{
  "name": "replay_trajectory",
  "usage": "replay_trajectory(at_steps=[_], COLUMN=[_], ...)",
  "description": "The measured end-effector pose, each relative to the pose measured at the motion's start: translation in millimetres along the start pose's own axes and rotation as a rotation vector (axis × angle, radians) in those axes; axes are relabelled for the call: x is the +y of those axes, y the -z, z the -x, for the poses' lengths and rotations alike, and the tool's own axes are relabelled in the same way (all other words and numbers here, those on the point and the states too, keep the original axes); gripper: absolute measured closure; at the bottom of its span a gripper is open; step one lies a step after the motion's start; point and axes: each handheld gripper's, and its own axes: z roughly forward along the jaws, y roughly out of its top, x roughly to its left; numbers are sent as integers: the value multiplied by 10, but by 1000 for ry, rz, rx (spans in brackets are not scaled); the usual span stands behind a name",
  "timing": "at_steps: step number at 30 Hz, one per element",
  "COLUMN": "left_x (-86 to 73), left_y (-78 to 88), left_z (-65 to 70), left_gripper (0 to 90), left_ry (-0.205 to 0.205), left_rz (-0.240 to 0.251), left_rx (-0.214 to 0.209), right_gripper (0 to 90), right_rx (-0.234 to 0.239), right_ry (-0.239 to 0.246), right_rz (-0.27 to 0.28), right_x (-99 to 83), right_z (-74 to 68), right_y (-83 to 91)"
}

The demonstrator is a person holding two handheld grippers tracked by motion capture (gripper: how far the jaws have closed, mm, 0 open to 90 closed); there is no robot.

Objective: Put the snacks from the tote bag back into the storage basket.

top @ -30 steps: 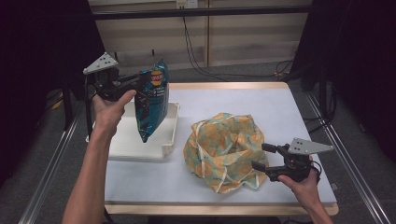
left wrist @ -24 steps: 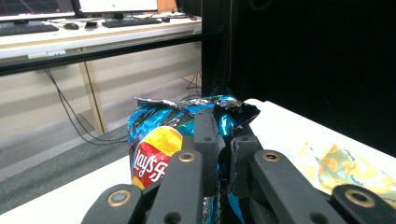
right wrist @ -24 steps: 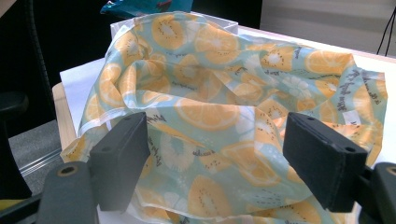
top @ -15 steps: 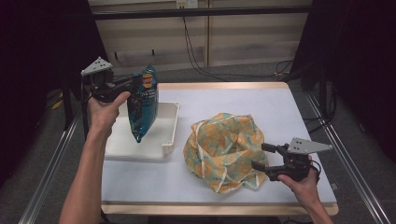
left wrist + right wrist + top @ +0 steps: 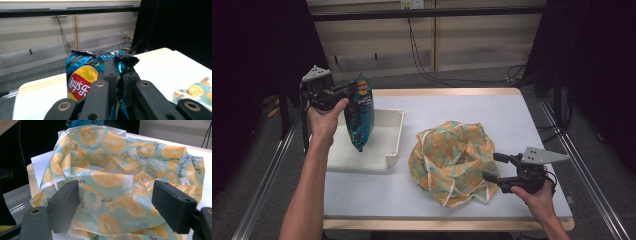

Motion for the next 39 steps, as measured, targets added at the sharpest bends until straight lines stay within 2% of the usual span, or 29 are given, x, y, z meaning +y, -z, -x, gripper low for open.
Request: replay_trajectory(at_steps=[2,5,9,10,12,13,17,20,28,31,36,39], left_x=[-23,-81,-158,-178,-228,-241,-260,-283,-308,-300,-263,-249], left_y=[-31,-96,-179,-203,-249,-267,-332,-403,-624,-694,-811,-843], left_z=[-31,-90,-107,-116,-153,-157,-122,-115,6,25,61,92], left_gripper=[855,854,853,854,853,853,850,842,812,800,792,781], left_ry=[0,25,12,17,49,51,47,74,67,84,87,74], left_rz=[-2,1,-7,-12,-3,1,13,21,0,1,-20,-32], left_rx=[9,9,5,2,-35,-32,-37,-67,-116,-119,-126,-135], right_gripper=[215,215,213,213,214,214,215,215,214,214,215,215], right_rx=[5,2,3,4,10,10,8,3,19,21,17,11], right_ry=[-3,1,-2,-2,1,2,2,4,3,4,2,-3], right_rz=[-2,-1,-1,-2,-4,-4,-1,-1,-3,-7,-9,-6], right_x=[-1,3,3,2,2,3,4,0,-10,-23,-35,-41], right_z=[2,3,8,9,7,5,7,4,19,23,30,37], right_y=[-3,4,6,3,-3,-3,-2,6,-16,-25,-5,15])
